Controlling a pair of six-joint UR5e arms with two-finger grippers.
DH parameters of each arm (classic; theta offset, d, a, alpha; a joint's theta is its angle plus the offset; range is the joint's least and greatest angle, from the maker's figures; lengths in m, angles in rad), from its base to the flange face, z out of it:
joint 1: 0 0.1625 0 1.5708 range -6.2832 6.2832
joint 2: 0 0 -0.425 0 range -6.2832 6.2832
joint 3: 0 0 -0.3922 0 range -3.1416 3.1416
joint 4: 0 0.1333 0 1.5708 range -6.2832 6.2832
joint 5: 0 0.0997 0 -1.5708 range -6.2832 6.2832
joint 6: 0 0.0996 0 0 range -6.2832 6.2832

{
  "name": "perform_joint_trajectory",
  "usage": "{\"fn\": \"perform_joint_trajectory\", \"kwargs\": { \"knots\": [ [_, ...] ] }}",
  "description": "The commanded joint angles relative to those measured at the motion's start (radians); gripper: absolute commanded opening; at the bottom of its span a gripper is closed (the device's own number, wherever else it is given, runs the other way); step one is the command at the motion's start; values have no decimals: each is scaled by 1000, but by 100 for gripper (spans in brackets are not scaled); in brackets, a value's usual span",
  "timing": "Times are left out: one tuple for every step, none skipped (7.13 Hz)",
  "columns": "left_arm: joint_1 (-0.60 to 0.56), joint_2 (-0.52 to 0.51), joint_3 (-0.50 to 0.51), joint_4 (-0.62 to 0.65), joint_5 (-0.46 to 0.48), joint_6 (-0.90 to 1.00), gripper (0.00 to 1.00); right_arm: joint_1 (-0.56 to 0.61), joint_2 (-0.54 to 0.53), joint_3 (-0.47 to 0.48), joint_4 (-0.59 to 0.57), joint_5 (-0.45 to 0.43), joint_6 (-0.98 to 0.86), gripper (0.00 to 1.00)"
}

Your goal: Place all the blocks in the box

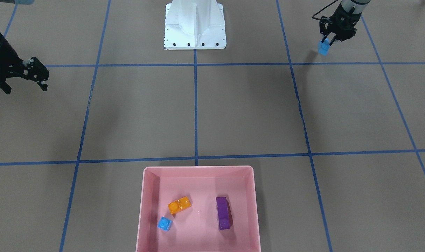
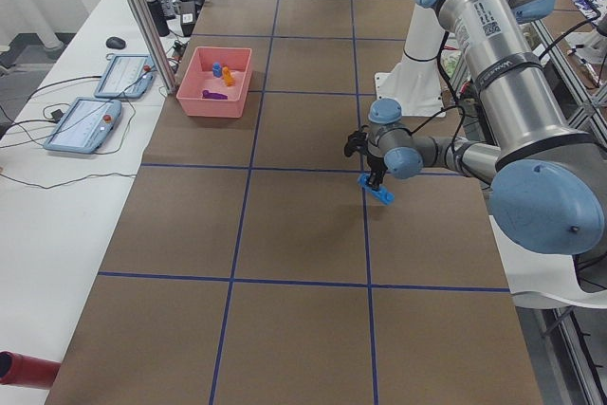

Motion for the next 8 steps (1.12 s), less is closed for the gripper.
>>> {"fn": "perform_joint_trajectory", "kwargs": {
  "knots": [
    [-205, -148, -2, 98, -145, -1, 0, 3, 0, 0, 0, 2, -5, 99],
    [-291, -279, 1, 199, -182, 1, 0, 3, 0, -1, 0, 2, -5, 99],
    [-342, -419, 1, 317, -193, 1, 0, 6, 0, -2, 0, 2, -20, 99],
    [-388, -562, 7, 442, -192, -1, 0, 17, -1, -5, -1, 3, -46, 99],
    [-447, -713, 43, 545, -193, -1, 0, 28, -3, -12, -2, 3, -71, 99],
    [-488, -829, 100, 601, -193, -5, 0, 40, -10, -12, -3, 3, -97, 99],
    [-521, -939, 196, 603, -193, -30, 0, 55, -18, -14, -3, 5, -124, 99],
    [-539, -1076, 325, 603, -190, -67, 0, 75, -39, -15, -3, 20, -169, 99]
  ]
}}
